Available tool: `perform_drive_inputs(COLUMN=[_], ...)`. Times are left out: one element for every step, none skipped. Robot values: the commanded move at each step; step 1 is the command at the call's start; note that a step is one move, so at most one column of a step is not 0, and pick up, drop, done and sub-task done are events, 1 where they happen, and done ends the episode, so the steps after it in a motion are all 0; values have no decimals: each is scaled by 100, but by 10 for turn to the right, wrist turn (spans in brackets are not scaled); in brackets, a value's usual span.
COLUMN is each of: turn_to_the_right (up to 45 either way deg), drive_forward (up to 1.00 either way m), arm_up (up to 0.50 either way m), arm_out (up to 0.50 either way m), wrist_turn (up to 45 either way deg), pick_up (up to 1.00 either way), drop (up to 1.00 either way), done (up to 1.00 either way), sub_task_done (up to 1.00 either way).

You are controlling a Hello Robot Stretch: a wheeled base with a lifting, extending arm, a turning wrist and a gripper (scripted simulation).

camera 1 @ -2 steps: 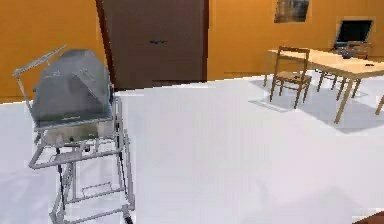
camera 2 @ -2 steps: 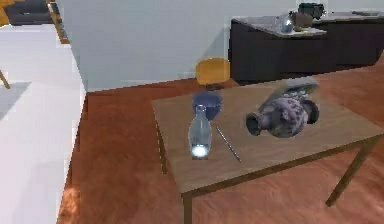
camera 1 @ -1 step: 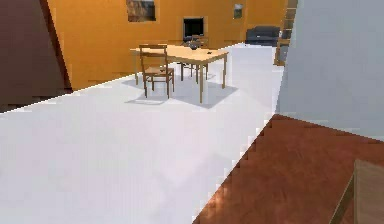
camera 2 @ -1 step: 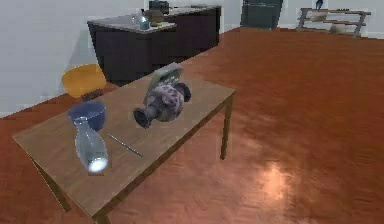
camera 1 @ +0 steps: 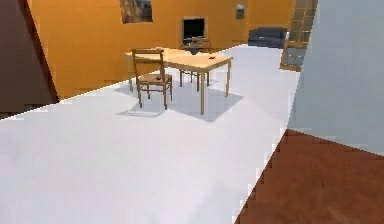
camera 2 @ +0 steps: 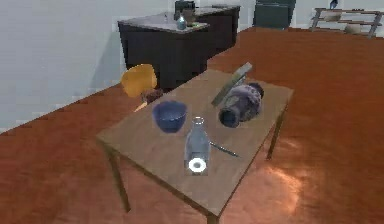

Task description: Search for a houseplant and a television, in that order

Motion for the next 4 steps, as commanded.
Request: perform_drive_inputs(turn_to_the_right=[180, 0, 0, -30], drive_forward=[0, 5, 100, 0], arm_up=[0, 0, 0, 0], arm_out=[0, 0, 0, 0], wrist_turn=[0, 0, 0, 0], pick_up=[0, 0, 0, 0], drop=[0, 0, 0, 0], done=[0, 0, 0, 0], sub_task_done=[0, 0, 0, 0])
